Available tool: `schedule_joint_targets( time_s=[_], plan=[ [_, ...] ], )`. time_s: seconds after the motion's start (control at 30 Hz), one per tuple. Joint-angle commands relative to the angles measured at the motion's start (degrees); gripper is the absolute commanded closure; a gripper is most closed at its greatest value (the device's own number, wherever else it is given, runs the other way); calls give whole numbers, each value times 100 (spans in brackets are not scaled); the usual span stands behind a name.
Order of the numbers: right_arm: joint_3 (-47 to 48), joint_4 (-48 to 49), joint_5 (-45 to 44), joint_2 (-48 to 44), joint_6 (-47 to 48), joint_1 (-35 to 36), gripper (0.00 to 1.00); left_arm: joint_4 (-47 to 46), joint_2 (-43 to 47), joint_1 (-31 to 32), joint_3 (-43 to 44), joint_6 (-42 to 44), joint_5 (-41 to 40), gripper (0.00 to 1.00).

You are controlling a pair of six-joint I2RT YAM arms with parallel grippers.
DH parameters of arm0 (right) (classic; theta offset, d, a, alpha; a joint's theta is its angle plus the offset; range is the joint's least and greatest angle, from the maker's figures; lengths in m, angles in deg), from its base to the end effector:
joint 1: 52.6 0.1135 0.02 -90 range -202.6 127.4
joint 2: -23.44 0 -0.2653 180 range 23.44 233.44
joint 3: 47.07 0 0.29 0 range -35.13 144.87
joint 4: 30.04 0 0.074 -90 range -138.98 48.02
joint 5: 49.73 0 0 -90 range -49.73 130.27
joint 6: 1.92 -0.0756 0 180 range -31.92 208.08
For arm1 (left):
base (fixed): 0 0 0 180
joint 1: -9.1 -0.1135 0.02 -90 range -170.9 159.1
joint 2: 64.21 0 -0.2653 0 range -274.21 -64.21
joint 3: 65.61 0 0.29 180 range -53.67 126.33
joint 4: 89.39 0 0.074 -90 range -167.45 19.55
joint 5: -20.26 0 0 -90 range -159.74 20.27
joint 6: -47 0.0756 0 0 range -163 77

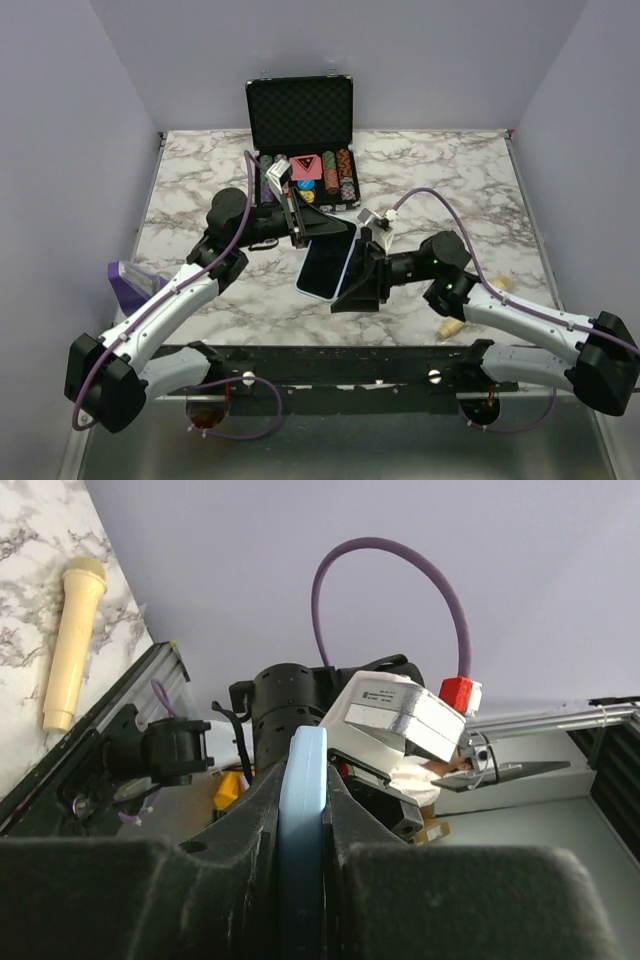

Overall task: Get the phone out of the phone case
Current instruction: Remove the phone case from the phone.

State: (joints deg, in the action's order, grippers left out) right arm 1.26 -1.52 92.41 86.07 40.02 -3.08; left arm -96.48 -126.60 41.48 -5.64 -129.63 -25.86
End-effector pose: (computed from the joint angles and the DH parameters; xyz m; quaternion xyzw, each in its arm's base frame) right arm 0.1466 0.2637 0.3070 -0.3538 0.5472 0.7111 0.2640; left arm 0.2378 -0.2129 0.3468 -0.0421 0.6848 -0.7162 0.1279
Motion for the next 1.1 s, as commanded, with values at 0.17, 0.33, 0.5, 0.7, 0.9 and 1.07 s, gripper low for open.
schedule_joint_targets(
  time_s=[0.17,0.33,0.5,0.7,0.9,1.07],
  plan=[
    [-175,1148,42,118,-573,5,39,-294,140,49,145,-231,112,100],
    [-8,1270,86,363,-600,5,56,-303,174,66,154,-284,130,100],
    [132,938,323,531,83,5,89,-1319,122,84,-205,-1213,261,100],
    [782,-1118,-115,557,2122,5,99,-2281,-89,400,-286,-2138,437,100],
    [1598,-2558,-931,425,3352,5,99,-2825,-370,743,-478,-2560,446,100],
    [1794,-3879,-3223,469,4251,5,99,-3327,-555,814,-470,-2895,429,100]
  ],
)
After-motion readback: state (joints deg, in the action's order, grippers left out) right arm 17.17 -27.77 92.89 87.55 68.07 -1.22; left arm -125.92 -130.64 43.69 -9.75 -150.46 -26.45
